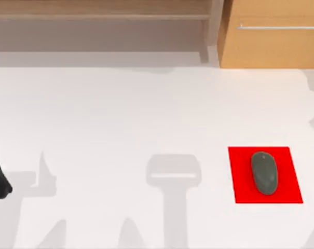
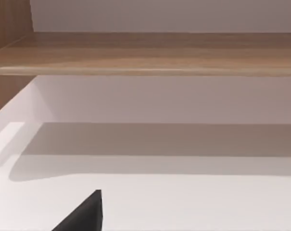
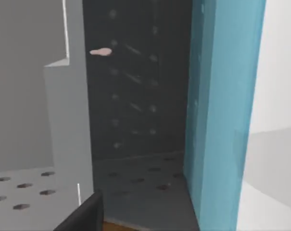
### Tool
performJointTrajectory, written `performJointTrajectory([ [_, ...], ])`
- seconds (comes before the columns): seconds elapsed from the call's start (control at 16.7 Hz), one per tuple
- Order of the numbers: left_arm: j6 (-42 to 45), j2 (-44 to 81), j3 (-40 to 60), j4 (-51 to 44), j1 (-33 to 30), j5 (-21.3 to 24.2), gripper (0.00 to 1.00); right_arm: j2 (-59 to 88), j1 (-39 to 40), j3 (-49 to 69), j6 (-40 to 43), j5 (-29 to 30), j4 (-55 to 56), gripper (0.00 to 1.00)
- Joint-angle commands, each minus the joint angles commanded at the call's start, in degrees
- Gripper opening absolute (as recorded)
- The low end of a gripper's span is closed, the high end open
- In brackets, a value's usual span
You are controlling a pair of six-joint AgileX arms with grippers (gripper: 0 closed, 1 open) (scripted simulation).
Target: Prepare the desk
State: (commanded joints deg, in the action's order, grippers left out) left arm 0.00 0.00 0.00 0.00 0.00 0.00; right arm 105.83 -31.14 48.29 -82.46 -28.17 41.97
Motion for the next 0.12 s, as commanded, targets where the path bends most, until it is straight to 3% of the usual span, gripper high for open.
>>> performJointTrajectory([
  [0.12,0.00,0.00,0.00,0.00,0.00,0.00,1.00,-0.28,-0.66,-1.54,0.04,-0.34,0.22,1.00],
])
